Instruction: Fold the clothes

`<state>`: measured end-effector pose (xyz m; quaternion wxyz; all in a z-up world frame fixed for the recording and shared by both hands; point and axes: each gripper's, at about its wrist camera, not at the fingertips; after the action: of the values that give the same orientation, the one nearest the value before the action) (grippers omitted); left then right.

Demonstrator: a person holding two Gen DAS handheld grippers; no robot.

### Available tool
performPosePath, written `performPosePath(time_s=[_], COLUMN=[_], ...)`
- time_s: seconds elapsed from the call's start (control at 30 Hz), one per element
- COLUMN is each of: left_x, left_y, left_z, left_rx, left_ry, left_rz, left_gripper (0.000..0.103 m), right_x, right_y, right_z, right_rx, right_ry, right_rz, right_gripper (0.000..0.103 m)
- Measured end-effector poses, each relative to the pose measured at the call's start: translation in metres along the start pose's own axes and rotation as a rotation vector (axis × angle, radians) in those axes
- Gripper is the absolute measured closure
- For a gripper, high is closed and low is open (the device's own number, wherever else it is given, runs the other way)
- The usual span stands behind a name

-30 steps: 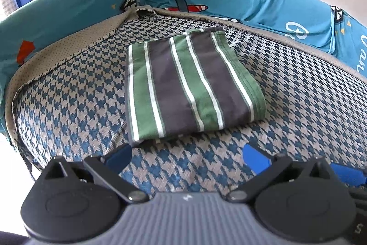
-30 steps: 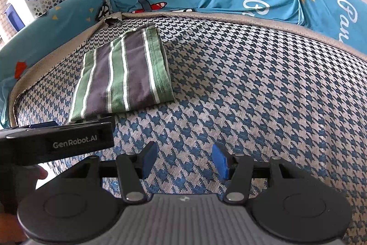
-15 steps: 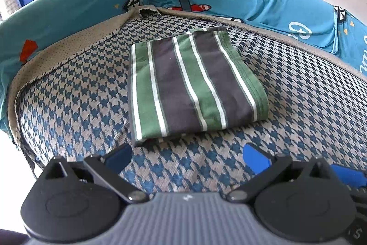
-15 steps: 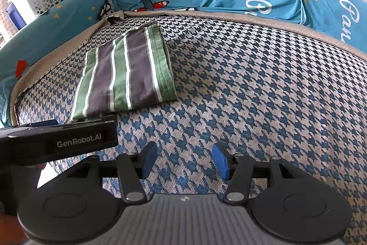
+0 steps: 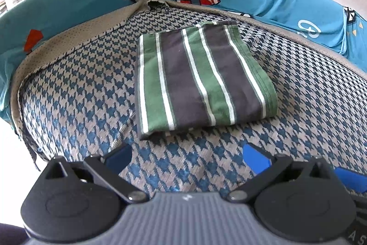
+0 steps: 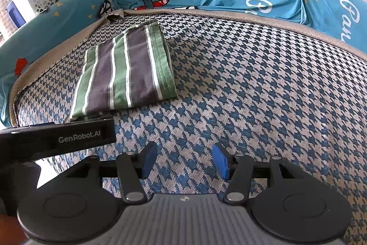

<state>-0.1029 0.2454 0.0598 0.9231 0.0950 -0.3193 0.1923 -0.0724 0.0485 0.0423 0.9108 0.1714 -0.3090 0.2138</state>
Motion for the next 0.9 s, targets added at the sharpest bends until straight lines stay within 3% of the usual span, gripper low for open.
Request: performPosePath(time_s=[0.9], left_x=[-0.0036], left_y=[0.0036], left_z=[-0.0004], left_rx=[0.004], left_ry=[0.016], left_rz=[0.034], left_gripper=[0.000], right_x=[0.0033], right_y=[0.0064], right_z=[-0.0035], right_rx=[0.016], right_ry=[-0.005], right_rz=[0.004], right_gripper=[0.051])
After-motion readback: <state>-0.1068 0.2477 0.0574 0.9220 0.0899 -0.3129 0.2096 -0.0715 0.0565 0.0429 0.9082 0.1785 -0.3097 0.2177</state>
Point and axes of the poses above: each gripper's, at about its wrist camera, not at the fingertips, and z roughly against the way its jaws point, y to its left, x to its top, and after that the axes turned 6 degrees about x, right-handed
